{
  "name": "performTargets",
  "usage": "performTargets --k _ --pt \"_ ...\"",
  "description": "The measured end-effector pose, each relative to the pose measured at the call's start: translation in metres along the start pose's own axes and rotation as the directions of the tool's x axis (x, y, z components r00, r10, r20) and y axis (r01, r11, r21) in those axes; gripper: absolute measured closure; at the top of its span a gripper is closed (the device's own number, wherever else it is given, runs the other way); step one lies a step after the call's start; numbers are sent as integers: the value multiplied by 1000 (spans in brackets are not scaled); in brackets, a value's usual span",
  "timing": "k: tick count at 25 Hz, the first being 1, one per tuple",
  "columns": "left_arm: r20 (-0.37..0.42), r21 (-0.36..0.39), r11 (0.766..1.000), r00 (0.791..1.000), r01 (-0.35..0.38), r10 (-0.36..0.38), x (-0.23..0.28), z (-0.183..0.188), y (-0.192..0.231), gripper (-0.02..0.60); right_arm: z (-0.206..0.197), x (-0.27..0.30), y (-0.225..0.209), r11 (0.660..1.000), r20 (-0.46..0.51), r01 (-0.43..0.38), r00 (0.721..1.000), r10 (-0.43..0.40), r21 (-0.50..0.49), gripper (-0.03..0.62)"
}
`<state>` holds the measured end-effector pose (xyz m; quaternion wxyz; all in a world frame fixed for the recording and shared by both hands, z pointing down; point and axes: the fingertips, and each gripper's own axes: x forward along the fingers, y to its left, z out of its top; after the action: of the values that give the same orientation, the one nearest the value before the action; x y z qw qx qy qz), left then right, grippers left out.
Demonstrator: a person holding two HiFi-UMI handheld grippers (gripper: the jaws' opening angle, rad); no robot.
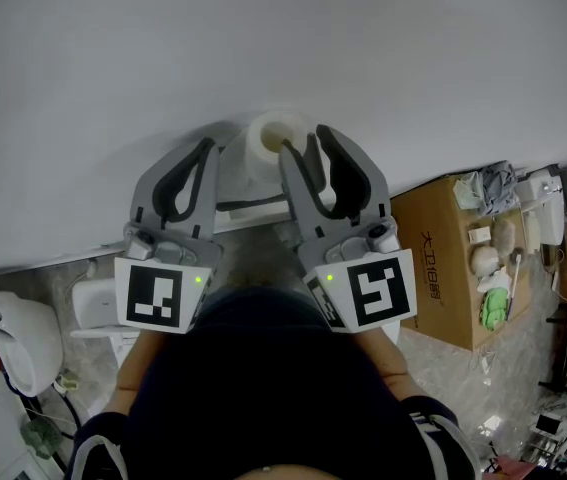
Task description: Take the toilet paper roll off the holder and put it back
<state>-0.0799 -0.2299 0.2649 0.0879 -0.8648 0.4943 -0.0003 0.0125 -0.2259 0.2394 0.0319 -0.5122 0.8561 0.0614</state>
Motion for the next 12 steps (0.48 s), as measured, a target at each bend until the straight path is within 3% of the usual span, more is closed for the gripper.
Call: performTargets --k 2,5,12 --pt "2 2 1000 1000 7 -7 2 2 -2 583 3 -3 -7 1000 13 26 1000 -26 4 497" --pt "1 4 1000 1000 11 -11 3 3 -4 583 2 -6 -15 998 10 63 998 -63 6 554" --pt "-2 11 1000 1000 6 -6 4 6 -2 583 -8 -10 -33 990 -22 136 990 -137 -44 579"
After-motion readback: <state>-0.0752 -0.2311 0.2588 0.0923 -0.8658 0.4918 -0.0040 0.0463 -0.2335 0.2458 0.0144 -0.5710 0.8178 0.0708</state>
